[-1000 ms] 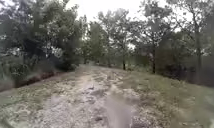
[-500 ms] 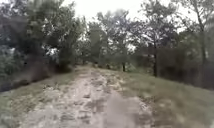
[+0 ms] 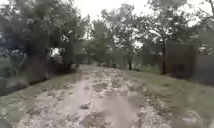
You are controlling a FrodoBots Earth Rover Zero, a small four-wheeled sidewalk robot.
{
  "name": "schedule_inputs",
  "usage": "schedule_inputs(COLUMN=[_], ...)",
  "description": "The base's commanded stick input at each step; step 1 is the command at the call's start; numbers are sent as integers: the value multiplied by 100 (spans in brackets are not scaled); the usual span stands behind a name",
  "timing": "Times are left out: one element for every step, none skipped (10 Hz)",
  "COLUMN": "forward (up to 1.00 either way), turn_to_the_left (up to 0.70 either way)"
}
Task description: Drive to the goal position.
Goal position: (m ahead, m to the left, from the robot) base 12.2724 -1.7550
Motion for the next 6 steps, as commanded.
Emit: schedule_inputs(forward=[70,70,70,70,70,70], turn_to_the_left=[0,0,0,0,0,0])
